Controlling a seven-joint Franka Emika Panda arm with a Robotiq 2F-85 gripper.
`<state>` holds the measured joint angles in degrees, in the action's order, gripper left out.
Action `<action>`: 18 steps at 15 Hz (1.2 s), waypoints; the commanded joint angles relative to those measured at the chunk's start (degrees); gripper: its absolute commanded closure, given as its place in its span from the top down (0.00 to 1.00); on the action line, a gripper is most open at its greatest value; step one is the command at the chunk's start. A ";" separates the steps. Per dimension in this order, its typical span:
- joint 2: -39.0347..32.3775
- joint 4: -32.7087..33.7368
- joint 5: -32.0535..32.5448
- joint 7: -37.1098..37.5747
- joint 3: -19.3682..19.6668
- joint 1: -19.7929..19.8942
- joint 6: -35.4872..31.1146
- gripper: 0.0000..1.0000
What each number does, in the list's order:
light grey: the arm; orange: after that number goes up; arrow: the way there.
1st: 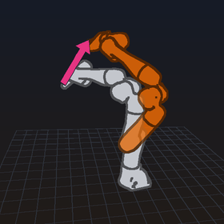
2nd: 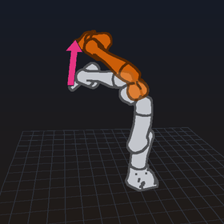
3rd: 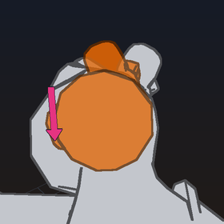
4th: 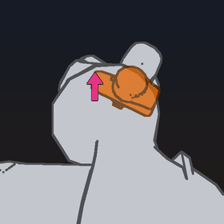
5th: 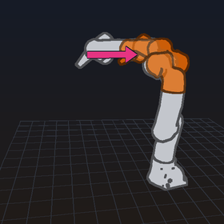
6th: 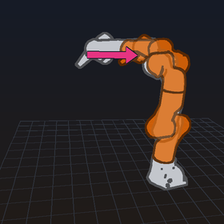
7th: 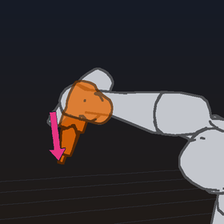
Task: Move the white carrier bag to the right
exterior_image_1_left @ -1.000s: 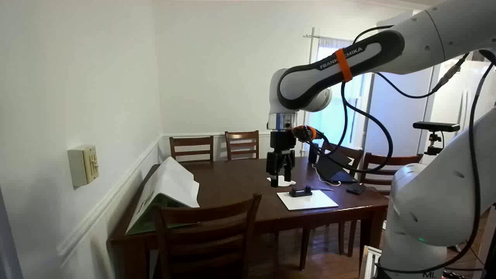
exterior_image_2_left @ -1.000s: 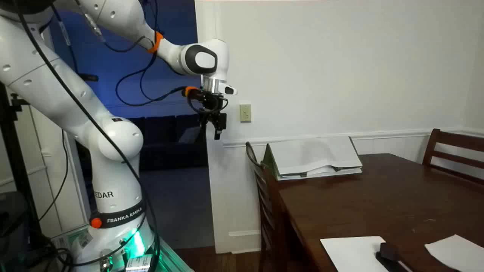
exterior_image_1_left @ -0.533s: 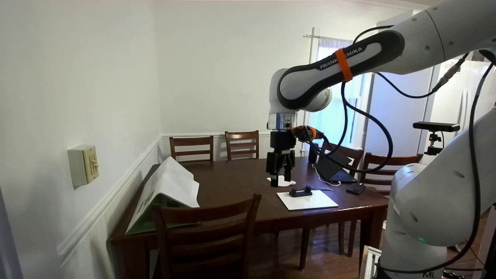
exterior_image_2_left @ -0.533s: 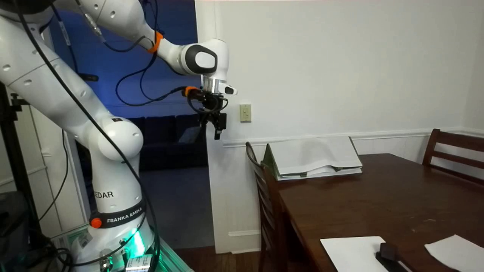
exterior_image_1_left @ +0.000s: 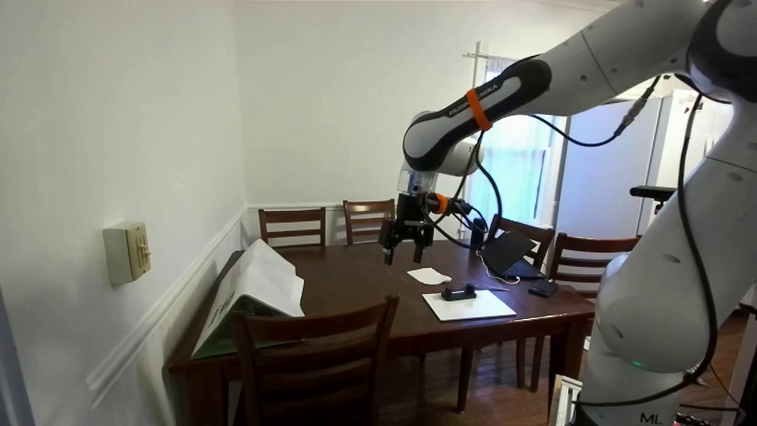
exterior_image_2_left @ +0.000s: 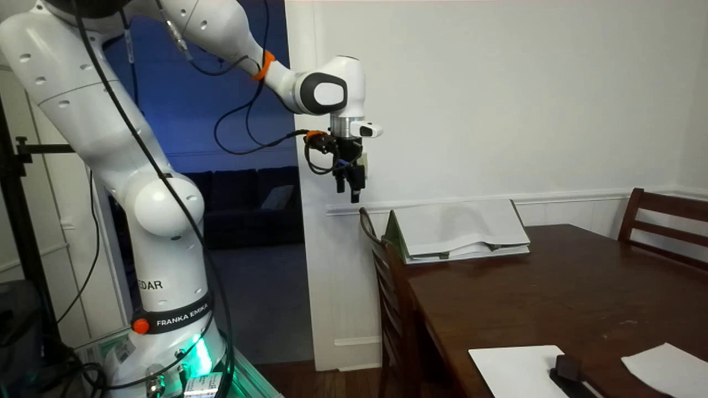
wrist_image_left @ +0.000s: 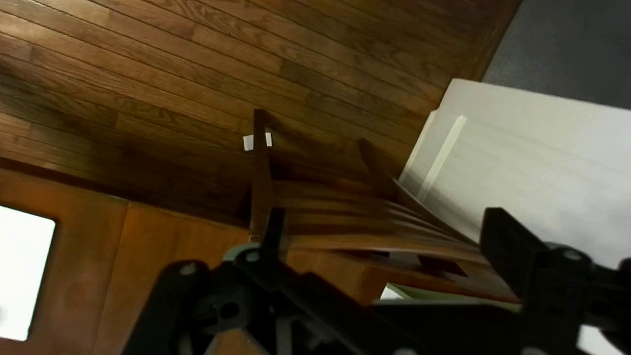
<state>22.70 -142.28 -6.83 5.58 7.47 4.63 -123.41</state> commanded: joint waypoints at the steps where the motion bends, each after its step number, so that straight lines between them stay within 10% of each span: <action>1: -7.74 6.80 -6.25 5.66 -1.49 -0.64 -3.23 1.00; 9: -22.30 18.48 -10.36 26.53 -11.27 -5.97 -17.18 1.00; 14: -33.03 29.46 -5.05 31.15 -10.63 -7.38 -19.93 1.00; 18: -30.19 24.95 -7.65 27.96 -10.65 -7.44 -20.19 1.00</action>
<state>-7.51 -117.45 -14.24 33.76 -4.05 -2.02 -143.83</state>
